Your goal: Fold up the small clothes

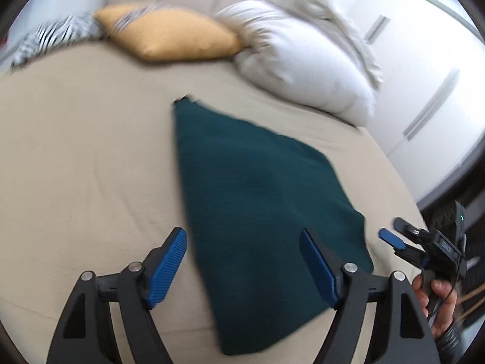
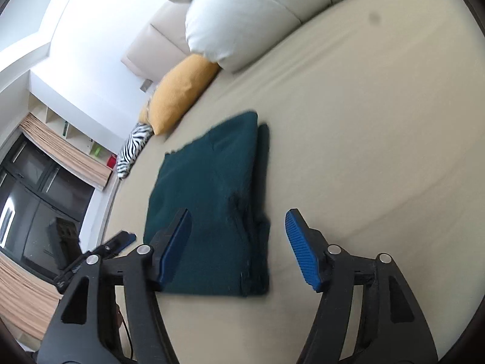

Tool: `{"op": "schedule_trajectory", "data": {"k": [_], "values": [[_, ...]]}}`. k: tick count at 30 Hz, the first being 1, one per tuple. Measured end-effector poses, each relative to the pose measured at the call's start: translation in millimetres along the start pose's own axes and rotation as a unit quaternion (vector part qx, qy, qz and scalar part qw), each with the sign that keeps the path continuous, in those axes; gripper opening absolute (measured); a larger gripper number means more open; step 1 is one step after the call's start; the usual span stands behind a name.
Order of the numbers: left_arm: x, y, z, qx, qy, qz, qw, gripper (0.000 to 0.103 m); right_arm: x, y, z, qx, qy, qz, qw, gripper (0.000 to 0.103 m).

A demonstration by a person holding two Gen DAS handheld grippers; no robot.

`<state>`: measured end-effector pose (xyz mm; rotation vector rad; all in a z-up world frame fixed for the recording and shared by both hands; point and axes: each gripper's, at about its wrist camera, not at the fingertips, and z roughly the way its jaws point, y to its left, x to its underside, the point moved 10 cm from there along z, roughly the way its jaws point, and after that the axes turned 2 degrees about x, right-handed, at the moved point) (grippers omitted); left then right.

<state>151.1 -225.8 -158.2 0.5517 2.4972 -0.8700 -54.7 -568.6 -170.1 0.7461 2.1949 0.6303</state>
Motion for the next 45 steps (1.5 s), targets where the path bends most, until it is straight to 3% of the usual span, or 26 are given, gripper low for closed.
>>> {"op": "schedule_trajectory", "data": {"k": [6, 10, 13, 14, 17, 20, 24, 27, 32, 38, 45], "values": [[1.6, 18.5, 47.6, 0.036, 0.061, -0.073, 0.9949, 0.078, -27.7, -9.2, 42.2, 0.0, 0.053, 0.031, 0.998, 0.064], [-5.3, 12.4, 57.8, 0.022, 0.055, -0.056, 0.9967, 0.078, -27.7, -7.1, 85.3, 0.0, 0.1, 0.036, 0.994, 0.062], [-9.0, 7.3, 69.3, 0.029, 0.068, -0.053, 0.9958, 0.072, -31.5, -1.1, 105.2, 0.011, 0.111, 0.023, 0.994, 0.05], [-10.0, 8.6, 73.3, 0.026, 0.073, -0.05, 0.9958, 0.067, -31.9, -0.1, 116.0, 0.026, 0.118, 0.015, 0.993, 0.039], [-11.9, 13.9, 77.1, 0.03, 0.074, -0.062, 0.9948, 0.05, -33.1, 4.8, 130.6, 0.067, 0.13, -0.022, 0.989, 0.03], [-11.9, 12.7, 76.3, 0.017, 0.074, -0.055, 0.9956, 0.043, -29.9, 14.8, 127.8, 0.109, 0.127, -0.073, 0.983, 0.025], [-11.3, 6.2, 66.8, -0.014, 0.075, -0.022, 0.9968, 0.038, -25.6, 39.8, 124.5, 0.19, 0.108, -0.167, 0.961, 0.022], [-10.3, 2.3, 48.3, -0.033, 0.072, 0.002, 0.9968, 0.037, -23.3, 63.7, 114.8, 0.221, 0.088, -0.217, 0.947, 0.021], [-5.8, 7.2, -9.9, -0.052, 0.047, 0.032, 0.997, 0.037, 2.2, 119.3, 88.1, 0.206, 0.065, -0.262, 0.941, 0.021], [22.4, 16.4, -86.7, -0.074, 0.031, 0.073, 0.9941, 0.037, 51.4, 193.7, 58.9, 0.164, 0.05, -0.29, 0.941, 0.021], [58.6, 47.3, -147.1, -0.084, 0.019, 0.065, 0.9941, 0.037, 119.2, 259.2, 38.9, 0.108, 0.054, -0.294, 0.948, 0.021]]}}
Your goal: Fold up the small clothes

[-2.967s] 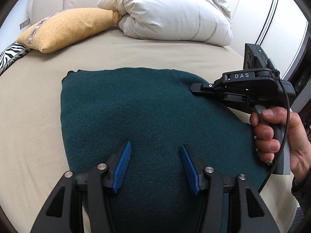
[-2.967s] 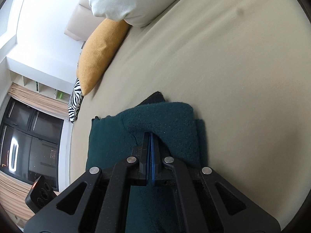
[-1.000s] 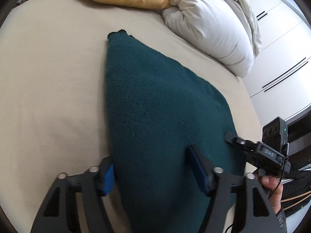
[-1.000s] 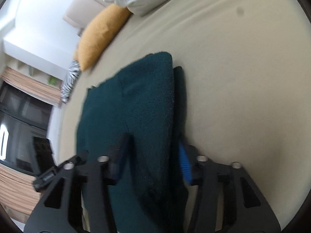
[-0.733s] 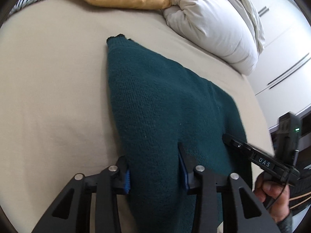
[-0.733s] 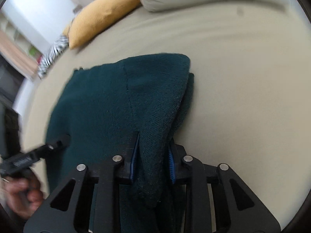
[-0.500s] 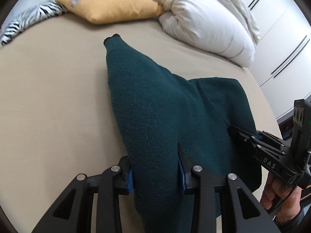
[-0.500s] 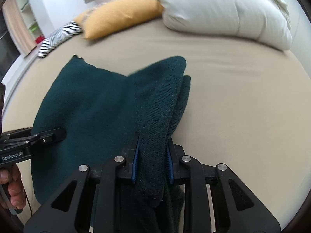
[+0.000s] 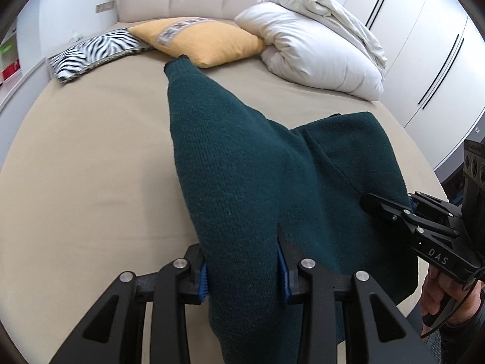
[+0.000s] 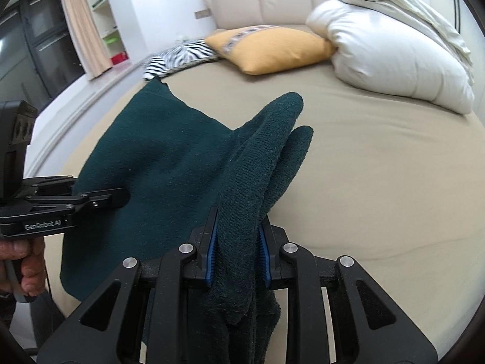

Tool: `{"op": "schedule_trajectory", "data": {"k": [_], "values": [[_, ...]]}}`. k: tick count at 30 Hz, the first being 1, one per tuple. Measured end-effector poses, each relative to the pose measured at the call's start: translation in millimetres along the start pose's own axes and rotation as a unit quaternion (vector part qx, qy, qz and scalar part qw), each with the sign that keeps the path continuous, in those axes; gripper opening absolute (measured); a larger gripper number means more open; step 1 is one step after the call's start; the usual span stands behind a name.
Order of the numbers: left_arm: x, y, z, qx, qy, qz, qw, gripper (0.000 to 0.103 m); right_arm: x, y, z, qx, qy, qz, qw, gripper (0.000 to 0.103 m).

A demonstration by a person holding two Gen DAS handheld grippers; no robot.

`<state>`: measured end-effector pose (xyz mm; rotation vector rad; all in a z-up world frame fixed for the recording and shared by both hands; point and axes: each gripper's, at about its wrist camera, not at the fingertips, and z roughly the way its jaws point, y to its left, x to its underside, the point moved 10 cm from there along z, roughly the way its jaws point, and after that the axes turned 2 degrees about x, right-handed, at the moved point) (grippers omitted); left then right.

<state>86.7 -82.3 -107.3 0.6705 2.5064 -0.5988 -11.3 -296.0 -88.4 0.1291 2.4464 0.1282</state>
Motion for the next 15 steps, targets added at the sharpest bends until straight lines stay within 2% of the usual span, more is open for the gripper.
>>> {"op": "schedule_trajectory", "data": {"k": [6, 15], "values": [[25.1, 23.0, -17.3, -0.011, 0.003, -0.004, 0.9999, 0.037, 12.9, 49.2, 0.8, -0.023, 0.008, -0.002, 1.0, 0.021], [84.3, 36.1, 6.0, 0.009, 0.038, -0.04, 0.9984, 0.038, 66.8, 53.9, 24.9, -0.052, 0.05, 0.041, 0.997, 0.021]]}}
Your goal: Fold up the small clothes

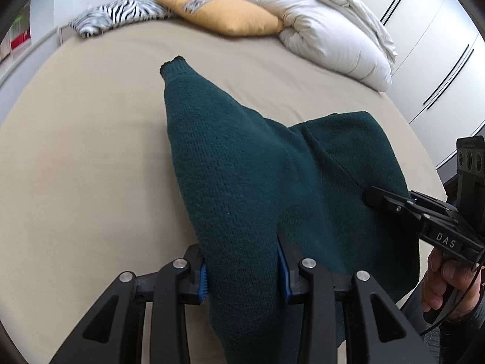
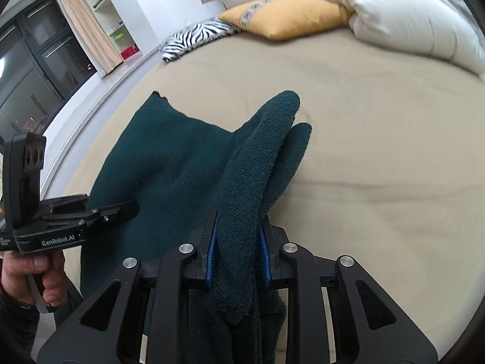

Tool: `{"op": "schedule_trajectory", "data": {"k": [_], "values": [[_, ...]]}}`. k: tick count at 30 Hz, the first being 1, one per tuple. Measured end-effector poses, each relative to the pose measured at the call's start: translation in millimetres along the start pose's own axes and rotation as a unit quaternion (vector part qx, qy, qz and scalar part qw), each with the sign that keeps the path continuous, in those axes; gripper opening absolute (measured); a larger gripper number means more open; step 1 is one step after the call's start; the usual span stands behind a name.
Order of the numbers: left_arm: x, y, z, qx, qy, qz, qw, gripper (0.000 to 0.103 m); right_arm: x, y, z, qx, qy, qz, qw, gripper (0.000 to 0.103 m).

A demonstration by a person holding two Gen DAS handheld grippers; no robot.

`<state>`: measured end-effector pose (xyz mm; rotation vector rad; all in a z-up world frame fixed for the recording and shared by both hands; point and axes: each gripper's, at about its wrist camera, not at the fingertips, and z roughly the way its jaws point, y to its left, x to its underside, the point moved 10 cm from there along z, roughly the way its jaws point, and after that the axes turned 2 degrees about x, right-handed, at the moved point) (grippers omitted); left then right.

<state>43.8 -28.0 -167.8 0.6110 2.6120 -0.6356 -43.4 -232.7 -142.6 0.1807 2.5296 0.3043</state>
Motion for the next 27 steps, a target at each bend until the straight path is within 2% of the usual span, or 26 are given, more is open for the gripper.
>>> {"op": "schedule_trajectory", "data": {"k": [2, 4, 6, 8, 12, 14, 16, 19, 22, 25, 27], "values": [[9.0, 6.8, 13.8, -0.01, 0.009, -0.001, 0.9999, 0.04, 9.5, -5.4, 14.0, 0.006, 0.018, 0.003, 1.0, 0.021], [12.5, 16.3, 25.0, -0.001, 0.011, -0.018, 0.9998, 0.043, 11.0, -19.0, 32.6, 0.013, 0.028, 0.009, 0.999, 0.021], [12.1, 21.6, 29.1, 0.02, 0.011, -0.035, 0.9991, 0.049, 21.4, -33.8, 51.9, -0.01, 0.046, 0.052, 0.998, 0.023], [11.6, 23.2, 32.3, 0.024, 0.011, -0.032, 0.9992, 0.052, 28.2, -41.2, 58.9, -0.041, 0.04, 0.086, 0.995, 0.025], [9.4, 22.8, 36.8, 0.027, 0.003, -0.025, 0.9993, 0.059, 29.4, -41.7, 62.6, -0.063, 0.026, 0.094, 0.993, 0.026], [9.4, 29.3, 35.9, 0.048, 0.002, -0.049, 0.9976, 0.059, 29.6, -46.6, 64.8, -0.094, 0.028, 0.122, 0.988, 0.029], [12.0, 27.8, 29.0, 0.045, -0.002, -0.046, 0.9979, 0.06, 32.7, -49.4, 53.0, -0.114, 0.023, 0.154, 0.981, 0.031], [12.0, 31.5, 10.3, 0.022, -0.015, -0.044, 0.9987, 0.061, 26.0, -57.5, 35.9, -0.094, 0.003, 0.163, 0.982, 0.037], [2.9, 35.6, -12.4, -0.012, -0.044, -0.047, 0.9978, 0.06, 12.3, -77.9, 14.3, -0.079, -0.029, 0.186, 0.979, 0.037], [-13.4, 17.6, -25.4, -0.005, -0.073, -0.037, 0.9966, 0.06, -18.1, -74.8, 2.0, -0.109, -0.056, 0.194, 0.973, 0.037], [-23.0, -1.3, -24.6, 0.011, -0.084, -0.025, 0.9961, 0.06, -34.5, -57.2, 4.7, -0.137, -0.054, 0.178, 0.973, 0.037]]}}
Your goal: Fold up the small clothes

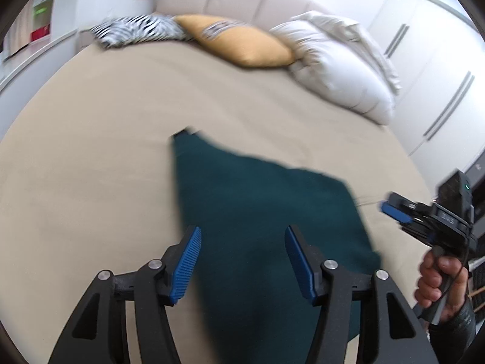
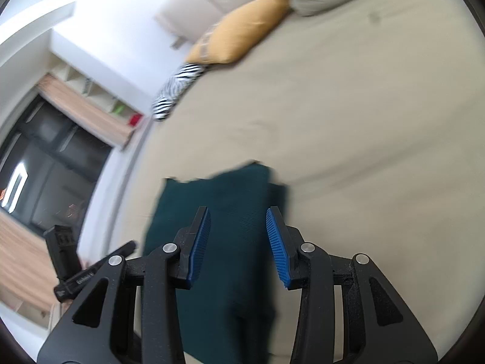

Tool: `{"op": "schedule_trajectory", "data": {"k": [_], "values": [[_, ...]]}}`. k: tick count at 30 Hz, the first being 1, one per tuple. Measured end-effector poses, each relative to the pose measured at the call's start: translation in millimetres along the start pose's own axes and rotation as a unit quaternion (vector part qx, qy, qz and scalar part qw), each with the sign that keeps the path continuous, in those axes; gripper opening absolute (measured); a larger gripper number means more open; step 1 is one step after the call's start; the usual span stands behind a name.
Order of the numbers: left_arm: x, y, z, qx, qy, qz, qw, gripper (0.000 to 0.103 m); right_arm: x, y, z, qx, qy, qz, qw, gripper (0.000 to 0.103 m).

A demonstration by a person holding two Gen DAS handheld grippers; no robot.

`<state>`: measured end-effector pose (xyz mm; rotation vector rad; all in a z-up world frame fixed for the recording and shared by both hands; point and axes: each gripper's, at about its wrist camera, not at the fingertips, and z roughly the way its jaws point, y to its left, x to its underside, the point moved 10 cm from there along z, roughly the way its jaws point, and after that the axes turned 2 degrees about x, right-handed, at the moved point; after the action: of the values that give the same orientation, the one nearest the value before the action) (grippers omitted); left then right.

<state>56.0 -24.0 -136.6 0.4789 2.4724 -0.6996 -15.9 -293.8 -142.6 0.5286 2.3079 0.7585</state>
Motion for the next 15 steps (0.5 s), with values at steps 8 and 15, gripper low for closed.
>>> {"op": "schedule_trajectory", "data": {"k": [8, 15], "values": [[-3.1, -10.2, 75.3, -0.003, 0.04, 0.002, 0.9992, 0.061, -0.9, -12.9, 74.7, 0.013, 0.083, 0.014, 0.996, 0.031], [-5.7, 0.4, 96.8, -0.011, 0.039, 0.014, 0.9991, 0.06, -10.0, -43.7, 89.0, -0.04, 0.069, 0.083, 0.993, 0.011]]}}
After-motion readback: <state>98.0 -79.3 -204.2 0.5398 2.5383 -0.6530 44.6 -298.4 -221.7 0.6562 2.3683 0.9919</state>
